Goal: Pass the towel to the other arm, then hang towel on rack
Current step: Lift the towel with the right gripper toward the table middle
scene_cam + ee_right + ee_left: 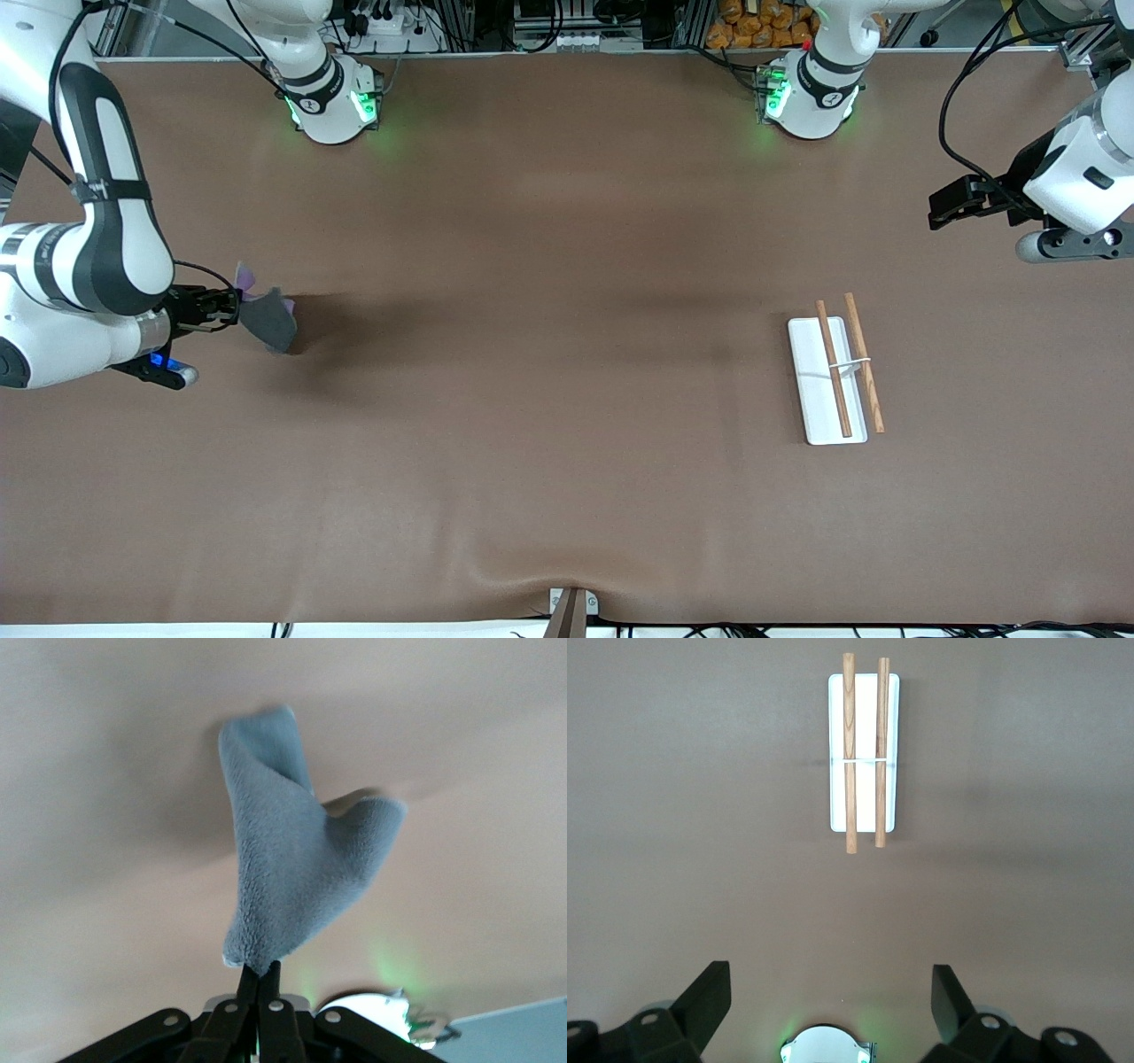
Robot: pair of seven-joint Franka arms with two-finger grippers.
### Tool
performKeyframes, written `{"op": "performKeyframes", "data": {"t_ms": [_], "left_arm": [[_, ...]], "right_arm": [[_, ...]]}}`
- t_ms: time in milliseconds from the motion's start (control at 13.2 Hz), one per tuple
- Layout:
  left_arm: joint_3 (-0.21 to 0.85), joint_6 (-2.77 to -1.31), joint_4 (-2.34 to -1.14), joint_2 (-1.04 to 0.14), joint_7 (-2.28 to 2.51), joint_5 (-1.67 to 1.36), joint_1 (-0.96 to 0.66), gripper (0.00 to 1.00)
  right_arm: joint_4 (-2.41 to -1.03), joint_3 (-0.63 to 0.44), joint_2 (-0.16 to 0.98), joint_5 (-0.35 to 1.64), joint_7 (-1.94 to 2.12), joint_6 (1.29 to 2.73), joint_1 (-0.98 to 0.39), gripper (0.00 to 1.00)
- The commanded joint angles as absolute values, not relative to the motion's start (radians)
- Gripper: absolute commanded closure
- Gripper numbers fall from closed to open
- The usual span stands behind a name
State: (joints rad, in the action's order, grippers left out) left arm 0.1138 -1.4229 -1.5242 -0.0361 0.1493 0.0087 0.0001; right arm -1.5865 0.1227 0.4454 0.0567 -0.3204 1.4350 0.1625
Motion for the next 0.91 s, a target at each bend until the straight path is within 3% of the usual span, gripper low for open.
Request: {"op": "performKeyframes", "data": {"t_ms": [0, 456, 836], "left_arm": [[0.113, -1.413, -1.520, -0.018, 0.135, -0.005, 0.002, 0.00], [0.124, -1.411, -1.520, 0.002, 0.141, -0.005, 0.002, 0.00], [0.132, -1.394, -1.519, 0.017, 0.141, -0.005, 0.000, 0.00]], "right_arm": [[-1.513, 0.117, 0.448, 0.101, -0.461, 1.355, 0.095, 1.00], [-1.419, 0.118, 0.448, 0.233, -0.753, 1.304, -0.047, 1.00], [-1.350, 0.114, 0.462, 0.334, -1.056, 1.359, -0.224, 1.00]]}}
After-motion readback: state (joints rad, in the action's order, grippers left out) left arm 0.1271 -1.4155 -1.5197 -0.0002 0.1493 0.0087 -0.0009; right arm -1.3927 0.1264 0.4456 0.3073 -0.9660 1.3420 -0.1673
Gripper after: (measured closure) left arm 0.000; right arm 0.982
